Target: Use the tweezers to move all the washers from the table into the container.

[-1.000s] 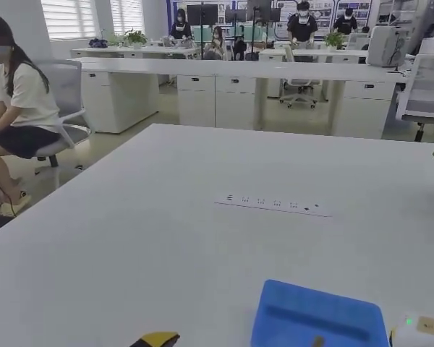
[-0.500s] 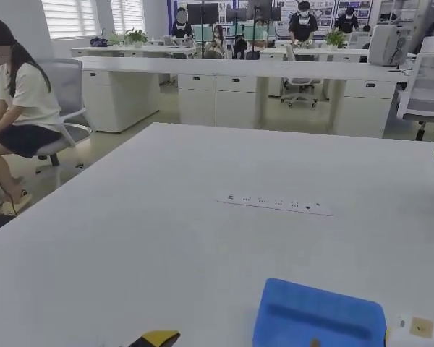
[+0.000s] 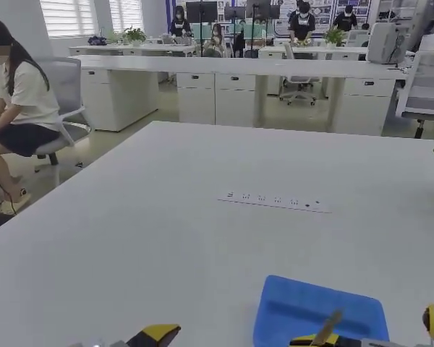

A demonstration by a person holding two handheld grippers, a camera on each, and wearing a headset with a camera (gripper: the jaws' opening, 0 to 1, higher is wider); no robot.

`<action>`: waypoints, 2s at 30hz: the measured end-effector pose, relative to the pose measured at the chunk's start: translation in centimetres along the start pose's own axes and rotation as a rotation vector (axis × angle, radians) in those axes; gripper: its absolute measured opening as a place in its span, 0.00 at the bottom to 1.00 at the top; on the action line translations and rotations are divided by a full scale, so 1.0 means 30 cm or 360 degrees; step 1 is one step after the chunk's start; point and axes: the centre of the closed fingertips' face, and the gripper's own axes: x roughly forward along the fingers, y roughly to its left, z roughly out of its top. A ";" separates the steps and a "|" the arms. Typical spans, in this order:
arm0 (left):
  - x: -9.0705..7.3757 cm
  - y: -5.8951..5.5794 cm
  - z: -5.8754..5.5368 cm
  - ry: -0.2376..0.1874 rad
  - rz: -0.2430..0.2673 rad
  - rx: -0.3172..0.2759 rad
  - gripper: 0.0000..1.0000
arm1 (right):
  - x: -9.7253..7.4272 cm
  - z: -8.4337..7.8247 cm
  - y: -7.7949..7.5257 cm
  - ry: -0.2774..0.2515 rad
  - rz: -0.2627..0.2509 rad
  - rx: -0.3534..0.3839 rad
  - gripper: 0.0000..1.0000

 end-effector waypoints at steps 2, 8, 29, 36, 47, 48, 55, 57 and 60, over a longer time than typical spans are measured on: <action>-0.001 0.001 0.000 -0.0005 0.0001 -0.0007 0.74 | -0.012 0.018 -0.004 -0.0026 0.0000 0.0010 0.03; 0.000 -0.002 0.003 -0.0013 -0.0005 -0.0008 0.74 | -0.057 0.088 -0.077 -0.0181 -0.0109 0.0092 0.03; -0.002 0.001 -0.001 -0.0010 0.0001 -0.0008 0.74 | -0.123 0.017 -0.375 -0.0101 -0.0626 0.0219 0.03; -0.003 0.006 -0.002 -0.0005 0.0014 -0.0007 0.74 | -0.102 -0.022 -0.399 0.0009 -0.0656 0.0133 0.03; -0.002 0.007 -0.005 0.0002 0.0013 -0.0008 0.73 | -0.090 -0.059 -0.396 0.0151 -0.0652 0.0002 0.03; -0.002 0.007 -0.005 0.0003 0.0012 -0.0007 0.73 | -0.094 -0.061 -0.399 0.0160 -0.0653 -0.0008 0.03; 0.000 0.004 -0.006 0.0008 0.0005 0.0000 0.73 | -0.095 -0.059 -0.413 0.0164 -0.0648 -0.0040 0.03; 0.001 0.003 -0.005 0.0008 0.0003 0.0000 0.73 | -0.093 -0.058 -0.415 0.0162 -0.0649 -0.0047 0.03; 0.002 0.002 -0.007 0.0015 0.0001 0.0005 0.73 | -0.091 -0.059 -0.416 0.0164 -0.0647 -0.0050 0.03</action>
